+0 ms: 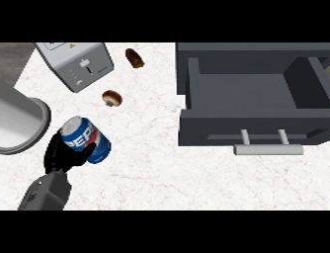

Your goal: Pick up the can, place it into the drawer and close the drawer

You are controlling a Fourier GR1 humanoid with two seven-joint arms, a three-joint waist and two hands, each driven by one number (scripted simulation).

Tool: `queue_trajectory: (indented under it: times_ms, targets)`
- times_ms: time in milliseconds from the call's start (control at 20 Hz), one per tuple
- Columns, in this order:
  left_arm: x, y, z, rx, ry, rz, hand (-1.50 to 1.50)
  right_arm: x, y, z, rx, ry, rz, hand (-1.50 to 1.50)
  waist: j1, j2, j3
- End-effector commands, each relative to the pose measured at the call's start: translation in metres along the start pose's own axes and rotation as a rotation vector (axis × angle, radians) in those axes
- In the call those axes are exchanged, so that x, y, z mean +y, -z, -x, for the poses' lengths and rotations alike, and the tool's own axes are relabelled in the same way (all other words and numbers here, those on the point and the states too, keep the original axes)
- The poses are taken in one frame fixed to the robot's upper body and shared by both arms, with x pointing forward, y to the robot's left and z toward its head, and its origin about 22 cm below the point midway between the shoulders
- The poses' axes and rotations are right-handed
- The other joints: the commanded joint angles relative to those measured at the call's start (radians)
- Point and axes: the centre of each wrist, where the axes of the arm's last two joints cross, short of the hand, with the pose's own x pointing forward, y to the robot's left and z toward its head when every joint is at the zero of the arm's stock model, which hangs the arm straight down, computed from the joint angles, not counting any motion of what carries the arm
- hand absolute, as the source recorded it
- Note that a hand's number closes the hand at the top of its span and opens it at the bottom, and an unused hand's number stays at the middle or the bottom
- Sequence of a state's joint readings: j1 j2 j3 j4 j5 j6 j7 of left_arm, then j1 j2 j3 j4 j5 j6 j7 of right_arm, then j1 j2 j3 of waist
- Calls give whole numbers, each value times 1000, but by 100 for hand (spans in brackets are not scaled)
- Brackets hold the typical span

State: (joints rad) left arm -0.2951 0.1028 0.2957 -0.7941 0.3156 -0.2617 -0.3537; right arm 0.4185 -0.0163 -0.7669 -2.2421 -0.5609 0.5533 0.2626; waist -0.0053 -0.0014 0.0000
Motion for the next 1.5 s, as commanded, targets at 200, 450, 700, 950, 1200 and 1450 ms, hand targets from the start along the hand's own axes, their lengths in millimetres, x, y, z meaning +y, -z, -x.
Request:
queue_trajectory:
  times_ms: [200, 450, 700, 950, 1200, 1450]
  targets:
    - [-47, 4, -4, -77, -15, 39, 150, 15, 1, 2, -5, 16, 15, -150, 1, -1, 0]
    - [-100, 18, -29, -99, 19, 89, 150, 8, 0, -3, -6, -2, 20, -150, 1, -2, 0]
    - [-138, 24, -80, -143, 53, 115, 150, 3, -6, 5, -9, 22, 25, -150, 3, -3, 1]
    - [-167, 39, -114, -181, 98, 113, 150, 11, -4, -10, -27, 33, 27, -150, -3, 0, 0]
    - [-181, 34, -128, -186, 119, 141, 150, 2, -14, 5, 4, 7, 5, -150, -4, 0, 0]
    - [-227, 56, -173, -201, 148, 157, 150, 11, -5, -9, 3, 13, 22, -150, -7, 1, 0]
